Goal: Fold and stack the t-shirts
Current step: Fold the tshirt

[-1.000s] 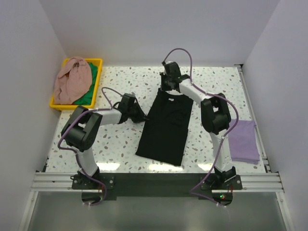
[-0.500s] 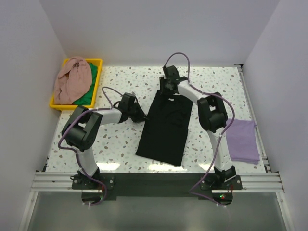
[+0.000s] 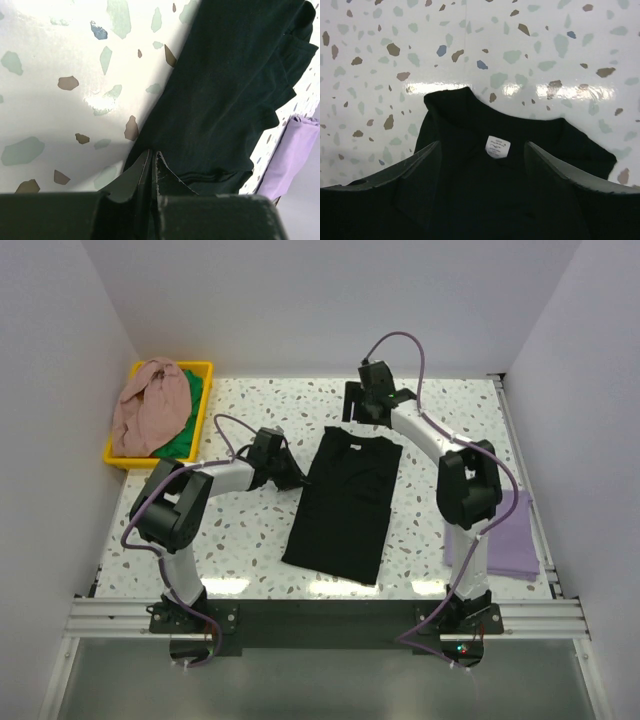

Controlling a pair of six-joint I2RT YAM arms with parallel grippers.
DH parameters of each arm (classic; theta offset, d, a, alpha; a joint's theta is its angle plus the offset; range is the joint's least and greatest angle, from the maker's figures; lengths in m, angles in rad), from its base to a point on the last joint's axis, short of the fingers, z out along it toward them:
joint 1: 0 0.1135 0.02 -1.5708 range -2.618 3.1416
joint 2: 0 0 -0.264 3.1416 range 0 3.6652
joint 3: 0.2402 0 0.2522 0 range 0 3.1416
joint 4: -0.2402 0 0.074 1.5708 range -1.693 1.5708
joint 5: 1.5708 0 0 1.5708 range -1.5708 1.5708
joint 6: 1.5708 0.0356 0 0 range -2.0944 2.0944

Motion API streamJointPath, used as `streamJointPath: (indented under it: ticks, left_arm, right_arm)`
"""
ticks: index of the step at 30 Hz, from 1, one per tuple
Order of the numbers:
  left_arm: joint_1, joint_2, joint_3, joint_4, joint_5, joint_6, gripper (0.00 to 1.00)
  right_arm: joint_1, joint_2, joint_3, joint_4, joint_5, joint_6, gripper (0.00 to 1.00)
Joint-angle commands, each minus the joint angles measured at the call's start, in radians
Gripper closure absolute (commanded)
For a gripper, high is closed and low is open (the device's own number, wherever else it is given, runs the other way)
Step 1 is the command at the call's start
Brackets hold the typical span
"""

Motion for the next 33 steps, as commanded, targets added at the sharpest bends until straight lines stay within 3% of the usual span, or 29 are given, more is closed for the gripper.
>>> streamJointPath:
  ticks: [1, 7, 15, 26, 33]
  left_arm:
    - [0.015, 0.007, 0.031, -0.001, 0.006, 0.025, 0.92]
    - [0.018, 0.004, 0.030, 0.003, 0.014, 0.025, 0.92]
    - [0.024, 0.010, 0.031, 0.007, 0.018, 0.025, 0.92]
    - [0.032, 0.018, 0.031, 0.007, 0.020, 0.027, 0.92]
    - [0.032, 0.020, 0.027, 0.009, 0.017, 0.027, 0.92]
  right_arm:
    - [-0.006, -0.125, -0.079, -0.009, 0.062, 0.042, 0.30]
    - [-0.006, -0.148, -0.197, 0.011, 0.058, 0.022, 0.35]
    - [0.003, -0.004, -0.131, 0.083, -0.068, -0.062, 0.48]
    - [0.010, 0.056, -0.116, 0.083, -0.067, -0.061, 0.58]
    - [0.015, 0.033, -0.133, 0.083, -0.073, -0.045, 0.80]
